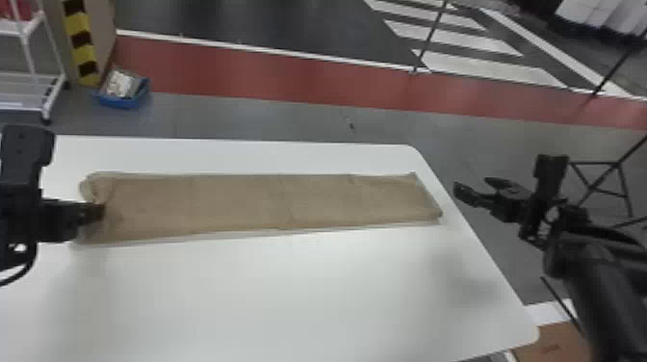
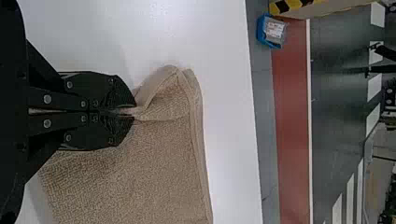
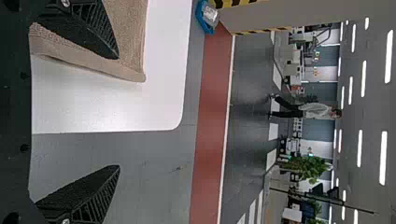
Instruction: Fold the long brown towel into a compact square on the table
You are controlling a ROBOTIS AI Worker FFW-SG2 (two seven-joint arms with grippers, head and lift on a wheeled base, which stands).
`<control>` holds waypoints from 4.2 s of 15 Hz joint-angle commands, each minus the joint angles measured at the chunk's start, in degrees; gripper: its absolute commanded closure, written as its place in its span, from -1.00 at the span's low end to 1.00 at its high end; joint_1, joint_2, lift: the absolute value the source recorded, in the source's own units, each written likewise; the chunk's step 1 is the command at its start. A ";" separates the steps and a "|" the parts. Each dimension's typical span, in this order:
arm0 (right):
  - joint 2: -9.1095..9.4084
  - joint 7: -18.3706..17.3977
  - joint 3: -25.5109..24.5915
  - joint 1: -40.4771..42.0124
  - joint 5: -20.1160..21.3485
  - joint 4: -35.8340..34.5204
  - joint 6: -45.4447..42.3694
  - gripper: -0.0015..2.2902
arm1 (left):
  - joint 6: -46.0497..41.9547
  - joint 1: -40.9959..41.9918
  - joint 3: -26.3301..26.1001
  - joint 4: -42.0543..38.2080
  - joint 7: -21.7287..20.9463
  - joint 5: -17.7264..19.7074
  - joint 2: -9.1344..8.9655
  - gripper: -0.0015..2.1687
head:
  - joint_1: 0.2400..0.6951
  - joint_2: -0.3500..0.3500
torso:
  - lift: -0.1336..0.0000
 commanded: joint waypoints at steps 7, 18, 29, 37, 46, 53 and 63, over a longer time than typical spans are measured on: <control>0.09 0.22 0.18 0.00 0.02 -0.45 1.18 -0.96 | 8.35 2.77 4.05 -9.83 0.10 -1.03 2.13 0.30 | 1.00 -0.94 | -0.92; 2.82 1.36 -0.26 4.66 -1.47 -9.94 10.15 -0.96 | -2.72 4.70 6.51 -8.87 -0.16 -0.41 3.36 -0.86 | 1.00 -0.76 | -0.92; 11.43 3.73 6.33 6.86 -1.30 -25.50 20.17 -0.41 | -9.58 11.91 13.36 -10.19 0.72 1.96 3.36 -0.91 | 1.00 -0.36 | -0.92; 21.01 2.59 13.54 12.66 -1.12 -34.20 13.84 0.81 | -23.47 18.59 18.99 -10.80 1.68 9.08 2.75 -0.91 | 1.00 0.23 | -0.92; 22.42 -0.05 17.84 11.34 0.90 -25.67 3.99 0.81 | -20.83 11.91 14.51 -4.12 1.51 8.81 3.27 -0.88 | 1.00 0.36 | -0.92; 22.15 -0.05 17.05 11.87 1.07 -24.97 3.47 0.81 | -13.27 8.13 10.81 -1.48 -0.60 2.40 3.62 -0.79 | 1.00 0.28 | -0.92; 21.80 0.22 16.79 11.34 1.34 -23.04 2.24 0.81 | -8.52 5.23 9.67 0.89 -2.89 1.52 3.80 -0.19 | 1.00 0.28 | -0.92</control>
